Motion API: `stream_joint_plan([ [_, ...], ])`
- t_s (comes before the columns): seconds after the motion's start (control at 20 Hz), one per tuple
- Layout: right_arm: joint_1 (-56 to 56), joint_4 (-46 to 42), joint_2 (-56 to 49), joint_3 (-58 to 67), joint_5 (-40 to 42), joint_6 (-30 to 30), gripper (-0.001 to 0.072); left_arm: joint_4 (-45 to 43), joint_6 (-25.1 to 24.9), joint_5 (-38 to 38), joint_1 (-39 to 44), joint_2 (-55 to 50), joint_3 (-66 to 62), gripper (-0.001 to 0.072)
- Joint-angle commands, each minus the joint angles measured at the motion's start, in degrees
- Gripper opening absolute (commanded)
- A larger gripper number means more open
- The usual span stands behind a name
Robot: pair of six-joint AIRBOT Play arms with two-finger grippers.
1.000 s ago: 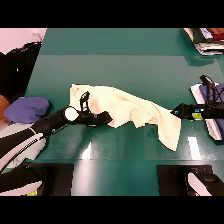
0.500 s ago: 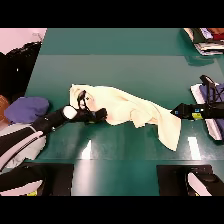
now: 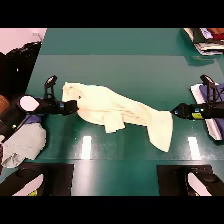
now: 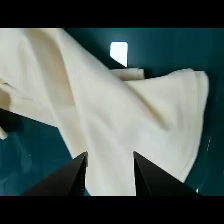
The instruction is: Fold the shirts.
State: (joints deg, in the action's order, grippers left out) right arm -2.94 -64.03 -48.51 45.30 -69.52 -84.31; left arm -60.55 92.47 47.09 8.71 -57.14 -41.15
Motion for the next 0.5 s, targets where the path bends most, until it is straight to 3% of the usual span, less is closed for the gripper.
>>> stream_joint_plan([
  [0.0,0.0,0.0,0.0,0.1,0.2,0.0,0.0336,-6.5,-0.3,5.0,-4.7,1.1,-0.2,0.0548],
  [0.05,0.0,0.0,0.0,0.1,0.1,0.0,0.0336,-6.5,-0.3,7.3,-6.1,1.1,-0.6,0.0629],
  [0.1,0.0,0.0,0.0,0.1,0.1,0.0,0.0336,-6.4,-0.6,10.6,-7.5,1.2,-1.1,0.0555],
  [0.25,0.0,0.0,0.0,0.1,0.2,0.0,0.0336,-5.9,-3.2,17.6,-8.4,1.2,0.5,0.0540],
  [0.35,0.0,0.0,0.0,0.1,0.2,0.0,0.0336,0.1,-6.0,15.5,-8.4,1.2,3.7,0.0540],
  [0.45,0.0,0.0,0.0,0.1,0.6,0.0,0.0336,9.5,-11.9,9.7,-8.4,1.1,7.8,0.0540],
])
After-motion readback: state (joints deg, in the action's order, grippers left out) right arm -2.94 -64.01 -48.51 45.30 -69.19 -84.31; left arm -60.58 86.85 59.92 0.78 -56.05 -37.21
